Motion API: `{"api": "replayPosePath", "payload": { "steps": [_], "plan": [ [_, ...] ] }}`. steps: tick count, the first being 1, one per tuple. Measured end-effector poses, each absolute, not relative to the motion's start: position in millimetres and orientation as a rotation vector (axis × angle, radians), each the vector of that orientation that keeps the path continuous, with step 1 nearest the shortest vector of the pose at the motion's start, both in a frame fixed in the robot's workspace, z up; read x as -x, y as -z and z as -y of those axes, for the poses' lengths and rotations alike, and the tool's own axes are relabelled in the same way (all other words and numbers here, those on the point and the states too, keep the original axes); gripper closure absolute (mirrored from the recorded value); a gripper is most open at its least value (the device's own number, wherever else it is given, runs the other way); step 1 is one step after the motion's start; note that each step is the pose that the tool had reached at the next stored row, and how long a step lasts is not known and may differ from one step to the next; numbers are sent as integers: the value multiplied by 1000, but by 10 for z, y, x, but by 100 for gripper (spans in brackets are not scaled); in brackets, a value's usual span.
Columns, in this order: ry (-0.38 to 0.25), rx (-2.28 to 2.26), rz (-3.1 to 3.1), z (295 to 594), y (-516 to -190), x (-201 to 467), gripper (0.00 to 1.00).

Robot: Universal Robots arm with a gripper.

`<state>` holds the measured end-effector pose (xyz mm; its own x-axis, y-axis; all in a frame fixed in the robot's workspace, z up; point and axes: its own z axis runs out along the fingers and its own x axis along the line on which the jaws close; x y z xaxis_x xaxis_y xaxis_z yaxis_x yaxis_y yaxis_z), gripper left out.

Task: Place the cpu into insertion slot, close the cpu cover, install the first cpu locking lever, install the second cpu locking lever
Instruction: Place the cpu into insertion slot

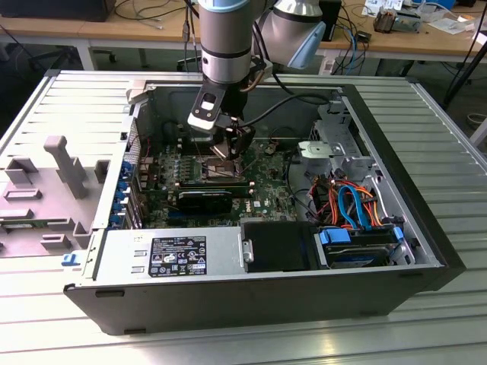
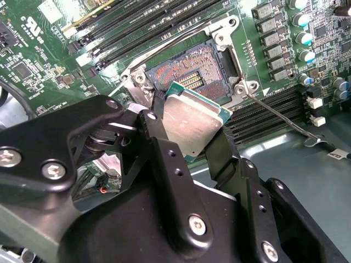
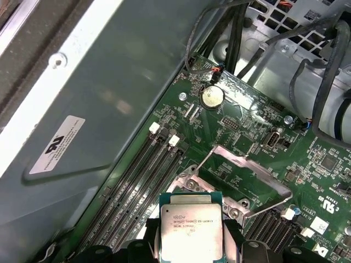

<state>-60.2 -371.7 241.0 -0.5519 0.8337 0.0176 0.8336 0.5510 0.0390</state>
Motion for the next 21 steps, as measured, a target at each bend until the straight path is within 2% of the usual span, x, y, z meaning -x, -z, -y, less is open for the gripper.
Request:
{"api": "replayPosePath", "payload": {
  "steps": [21],
  "plan": [
    [-66,-1539,-2733,3717,-2402,602,45]
  ]
}}
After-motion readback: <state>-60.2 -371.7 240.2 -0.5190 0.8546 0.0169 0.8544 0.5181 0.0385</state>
